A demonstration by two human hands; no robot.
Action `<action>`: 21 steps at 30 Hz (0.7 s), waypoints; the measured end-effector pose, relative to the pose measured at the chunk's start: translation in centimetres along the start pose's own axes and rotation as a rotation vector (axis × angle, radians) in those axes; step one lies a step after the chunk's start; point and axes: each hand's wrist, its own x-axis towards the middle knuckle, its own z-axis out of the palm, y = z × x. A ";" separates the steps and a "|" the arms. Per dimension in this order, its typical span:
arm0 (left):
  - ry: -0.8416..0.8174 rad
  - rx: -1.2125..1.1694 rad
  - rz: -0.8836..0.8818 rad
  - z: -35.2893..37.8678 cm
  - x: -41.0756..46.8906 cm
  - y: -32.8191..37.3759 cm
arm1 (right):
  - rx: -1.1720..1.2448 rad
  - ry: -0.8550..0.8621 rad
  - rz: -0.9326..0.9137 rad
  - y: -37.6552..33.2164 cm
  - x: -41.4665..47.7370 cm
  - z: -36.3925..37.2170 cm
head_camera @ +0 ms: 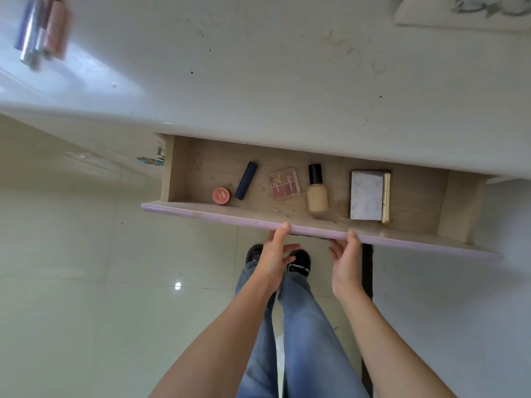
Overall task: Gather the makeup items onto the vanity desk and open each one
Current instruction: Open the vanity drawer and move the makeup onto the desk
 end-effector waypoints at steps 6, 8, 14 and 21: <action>0.001 0.077 -0.009 -0.2 -1.2 0.5 | -0.053 -0.001 0.005 -0.6 -0.7 0.1; 0.020 0.121 0.000 -0.5 -2.0 1.0 | -0.103 0.012 0.008 -0.6 -1.3 0.1; 0.021 0.301 0.025 -2.9 -5.5 2.6 | -0.348 -0.072 0.085 0.2 -4.0 0.0; 0.121 0.329 0.197 -4.8 -9.6 6.0 | -0.480 -0.287 -0.048 -3.4 -7.2 -0.5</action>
